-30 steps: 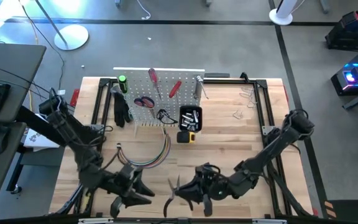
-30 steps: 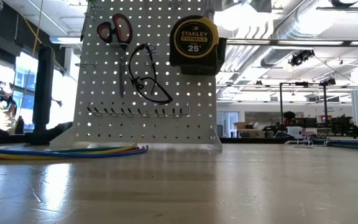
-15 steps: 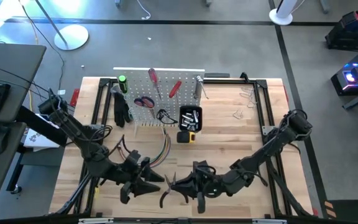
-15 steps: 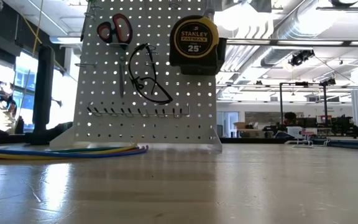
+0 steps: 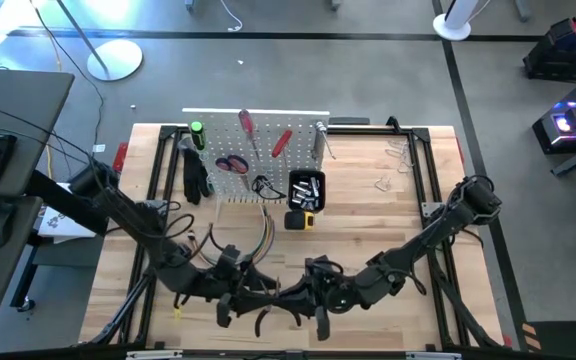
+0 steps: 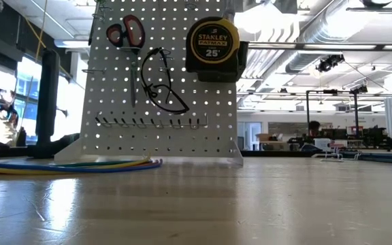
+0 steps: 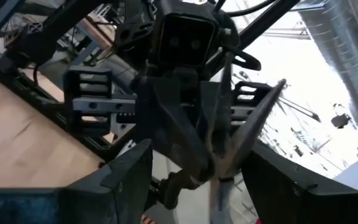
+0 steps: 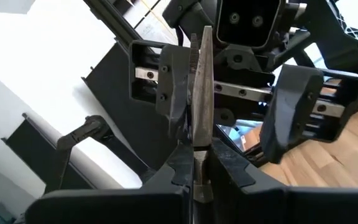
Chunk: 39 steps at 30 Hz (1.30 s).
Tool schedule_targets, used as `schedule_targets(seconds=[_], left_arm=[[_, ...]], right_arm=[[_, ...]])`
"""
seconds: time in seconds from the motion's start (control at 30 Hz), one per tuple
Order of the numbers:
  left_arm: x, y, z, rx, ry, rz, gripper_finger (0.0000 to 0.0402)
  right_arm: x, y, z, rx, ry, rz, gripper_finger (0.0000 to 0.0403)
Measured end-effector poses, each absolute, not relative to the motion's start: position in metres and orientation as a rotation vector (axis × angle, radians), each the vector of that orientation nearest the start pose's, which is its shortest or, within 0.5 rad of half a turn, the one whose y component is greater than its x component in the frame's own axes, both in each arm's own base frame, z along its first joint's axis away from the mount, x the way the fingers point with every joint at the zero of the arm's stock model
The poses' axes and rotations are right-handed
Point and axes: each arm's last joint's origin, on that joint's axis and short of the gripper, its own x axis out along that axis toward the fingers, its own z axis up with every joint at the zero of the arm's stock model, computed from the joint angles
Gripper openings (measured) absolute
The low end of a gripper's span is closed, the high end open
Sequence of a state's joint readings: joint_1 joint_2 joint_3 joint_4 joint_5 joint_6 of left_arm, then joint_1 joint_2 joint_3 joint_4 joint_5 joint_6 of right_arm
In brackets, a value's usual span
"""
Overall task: Hang tools onto peg board
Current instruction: Hang the plier on the peg board
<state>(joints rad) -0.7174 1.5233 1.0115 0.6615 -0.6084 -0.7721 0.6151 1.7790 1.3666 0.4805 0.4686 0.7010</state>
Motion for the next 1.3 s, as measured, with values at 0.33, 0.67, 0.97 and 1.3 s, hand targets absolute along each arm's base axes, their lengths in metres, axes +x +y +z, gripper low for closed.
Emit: schedule_targets(seconds=[0.33,0.67,0.97,1.3], left_arm=[[0.277,-0.21,0.307,-0.815,-0.09,-0.134,0.0207],[0.277,-0.209,0.308,-0.793,-0.111,-0.085,0.0023],[0.27,-0.199,0.319,-0.782,-0.145,0.01,0.0023],[0.256,-0.186,0.338,-0.79,-0.214,0.126,0.0023]], right_arm=[[0.348,0.229,0.324,0.735,0.005,0.154,0.0016],[0.346,0.232,0.323,0.726,0.004,0.145,0.0094],[0.327,0.228,0.343,0.711,0.019,0.105,0.0187],[0.273,0.218,0.387,0.685,0.057,0.084,0.0196]])
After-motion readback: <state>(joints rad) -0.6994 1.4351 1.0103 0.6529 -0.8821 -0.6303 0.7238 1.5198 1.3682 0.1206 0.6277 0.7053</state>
